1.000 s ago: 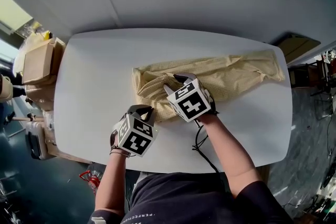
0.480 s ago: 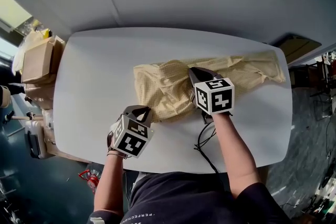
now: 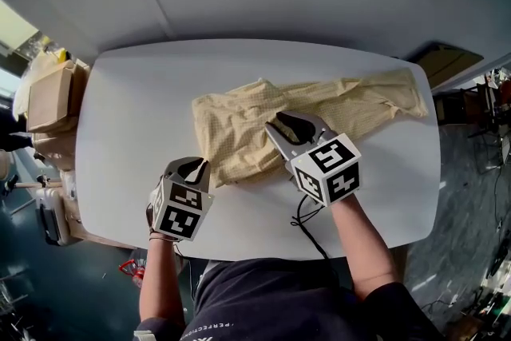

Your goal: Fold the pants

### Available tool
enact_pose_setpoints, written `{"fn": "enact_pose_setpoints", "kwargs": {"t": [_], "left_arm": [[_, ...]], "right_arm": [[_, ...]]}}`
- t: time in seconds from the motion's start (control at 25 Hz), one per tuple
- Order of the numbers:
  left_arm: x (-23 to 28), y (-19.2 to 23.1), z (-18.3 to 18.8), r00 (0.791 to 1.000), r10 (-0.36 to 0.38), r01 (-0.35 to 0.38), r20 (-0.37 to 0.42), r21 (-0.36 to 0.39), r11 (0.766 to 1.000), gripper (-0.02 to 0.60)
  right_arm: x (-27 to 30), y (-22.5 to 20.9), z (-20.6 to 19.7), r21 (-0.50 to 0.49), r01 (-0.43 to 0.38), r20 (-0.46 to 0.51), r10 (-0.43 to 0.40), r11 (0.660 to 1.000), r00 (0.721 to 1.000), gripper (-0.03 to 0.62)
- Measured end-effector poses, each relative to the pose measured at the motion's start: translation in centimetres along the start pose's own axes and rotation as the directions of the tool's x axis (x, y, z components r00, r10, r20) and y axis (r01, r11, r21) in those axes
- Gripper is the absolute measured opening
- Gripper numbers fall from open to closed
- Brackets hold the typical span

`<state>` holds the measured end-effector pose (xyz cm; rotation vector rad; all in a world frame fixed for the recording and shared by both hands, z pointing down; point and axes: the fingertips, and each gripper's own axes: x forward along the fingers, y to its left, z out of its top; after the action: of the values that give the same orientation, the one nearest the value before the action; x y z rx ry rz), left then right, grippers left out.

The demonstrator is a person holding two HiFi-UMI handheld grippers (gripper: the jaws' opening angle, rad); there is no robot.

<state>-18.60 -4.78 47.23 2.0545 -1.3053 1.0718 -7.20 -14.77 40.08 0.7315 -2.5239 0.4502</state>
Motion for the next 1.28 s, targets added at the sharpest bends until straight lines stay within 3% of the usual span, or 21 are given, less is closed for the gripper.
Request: {"fn": "enact_pose_setpoints", "kwargs": {"t": [0.16,0.36,0.56,0.72,0.88,1.0,1.16,1.28], "left_arm": [[-0.3,1.6,0.3,1.0,0.014,-0.013,0.019,-0.015,1.0,0.037],[-0.5,3.0,1.3,0.999,-0.014,0.015,0.044,-0.008,1.0,0.051],[0.6,5.3,3.0,0.995,-0.052,0.049,0.086,0.036,0.998,0.075],[1.8,7.4,4.5,0.99,-0.081,0.073,0.115,0.067,0.995,0.084],[3.4,8.0,5.6,0.982,-0.104,0.081,0.155,0.15,0.985,0.095],[4.8,7.9,5.9,0.983,-0.135,0.108,0.127,0.201,0.974,0.126],[6.6,9.1,5.8,0.983,-0.168,0.158,0.073,0.125,0.98,0.204],[7.9,9.1,5.1,0.978,-0.208,0.206,0.032,0.063,0.977,0.213]], "right_arm": [[1.9,7.5,-3.0,-0.073,-0.178,-0.099,0.171,0.981,0.98,0.132],[3.8,13.3,-5.8,-0.138,-0.239,-0.186,0.212,0.961,0.959,0.157],[5.2,15.2,-7.4,-0.18,-0.21,-0.251,0.161,0.961,0.955,0.176],[6.1,15.0,-8.3,-0.198,-0.141,-0.284,0.081,0.97,0.955,0.184],[6.8,14.9,-9.3,-0.216,-0.087,-0.315,0.015,0.973,0.949,0.192],[7.1,14.6,-10.0,-0.212,-0.046,-0.33,-0.027,0.976,0.944,0.192],[7.3,14.4,-10.3,-0.218,-0.02,-0.346,-0.058,0.976,0.936,0.187],[7.3,14.2,-10.4,-0.242,-0.002,-0.347,-0.084,0.97,0.934,0.165]]}}
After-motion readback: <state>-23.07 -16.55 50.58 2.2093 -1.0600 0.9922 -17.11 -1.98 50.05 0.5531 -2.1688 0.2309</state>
